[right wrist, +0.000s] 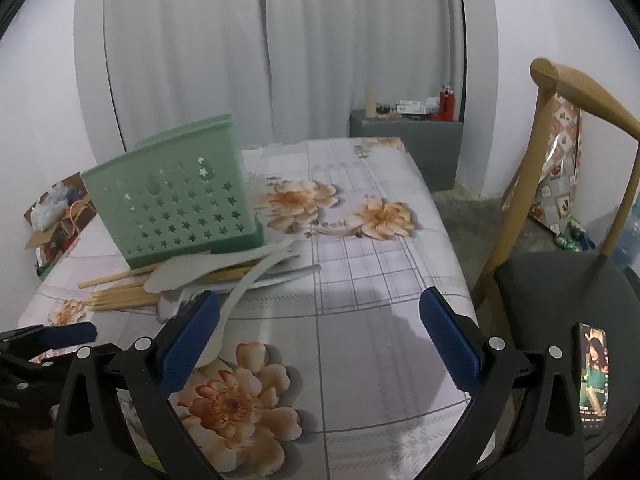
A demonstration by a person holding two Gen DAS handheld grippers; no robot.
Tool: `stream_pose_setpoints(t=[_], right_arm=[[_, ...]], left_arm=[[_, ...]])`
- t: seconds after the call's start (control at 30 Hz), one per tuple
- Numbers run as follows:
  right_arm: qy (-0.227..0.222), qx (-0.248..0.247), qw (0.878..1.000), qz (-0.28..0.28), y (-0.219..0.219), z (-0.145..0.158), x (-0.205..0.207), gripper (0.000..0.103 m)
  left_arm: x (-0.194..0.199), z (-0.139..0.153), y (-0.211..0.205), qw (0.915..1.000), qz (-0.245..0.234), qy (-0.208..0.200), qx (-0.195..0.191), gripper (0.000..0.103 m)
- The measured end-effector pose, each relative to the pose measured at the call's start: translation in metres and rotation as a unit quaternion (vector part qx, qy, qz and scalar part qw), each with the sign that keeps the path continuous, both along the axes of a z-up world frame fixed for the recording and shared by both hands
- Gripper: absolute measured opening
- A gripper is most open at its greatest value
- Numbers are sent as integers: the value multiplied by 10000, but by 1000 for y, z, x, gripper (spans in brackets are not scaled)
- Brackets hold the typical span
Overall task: Organize utensils
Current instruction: 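Roll the left tool and close it on the white ladle handle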
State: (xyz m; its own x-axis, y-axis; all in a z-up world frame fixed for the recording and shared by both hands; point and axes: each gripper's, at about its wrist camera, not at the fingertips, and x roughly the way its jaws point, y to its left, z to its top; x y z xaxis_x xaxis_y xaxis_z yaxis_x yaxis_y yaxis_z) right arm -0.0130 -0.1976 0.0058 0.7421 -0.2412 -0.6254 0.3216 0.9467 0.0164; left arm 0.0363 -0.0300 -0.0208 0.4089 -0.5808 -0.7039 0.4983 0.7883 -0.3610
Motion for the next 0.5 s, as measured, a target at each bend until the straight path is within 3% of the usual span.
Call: stream_pose_setpoints(t=[0.13, 0.2, 0.3, 0.4, 0.47, 0.5], right_arm=[[83, 83, 9999, -3, -3, -5, 2, 97], [133, 122, 9998, 10, -5, -8, 3, 97], [164, 163, 9997, 32, -6, -10, 3, 97], [182, 194, 9996, 13, -7, -11, 2, 97], [192, 215, 9996, -12, -7, -12, 2, 97], [198, 224, 9995, -32, -8, -12, 1, 97]], left_arm=[[10, -14, -5, 9958, -269, 725, -498, 60], [16, -22, -6, 9914, -280, 1043, -733, 56], [27, -39, -5, 9794, -170, 1643, -1162, 54], [38, -62, -4, 9589, 75, 2266, -1708, 51], [41, -65, -5, 9524, 166, 2408, -1863, 45], [42, -67, -8, 9536, 213, 2383, -1827, 44]])
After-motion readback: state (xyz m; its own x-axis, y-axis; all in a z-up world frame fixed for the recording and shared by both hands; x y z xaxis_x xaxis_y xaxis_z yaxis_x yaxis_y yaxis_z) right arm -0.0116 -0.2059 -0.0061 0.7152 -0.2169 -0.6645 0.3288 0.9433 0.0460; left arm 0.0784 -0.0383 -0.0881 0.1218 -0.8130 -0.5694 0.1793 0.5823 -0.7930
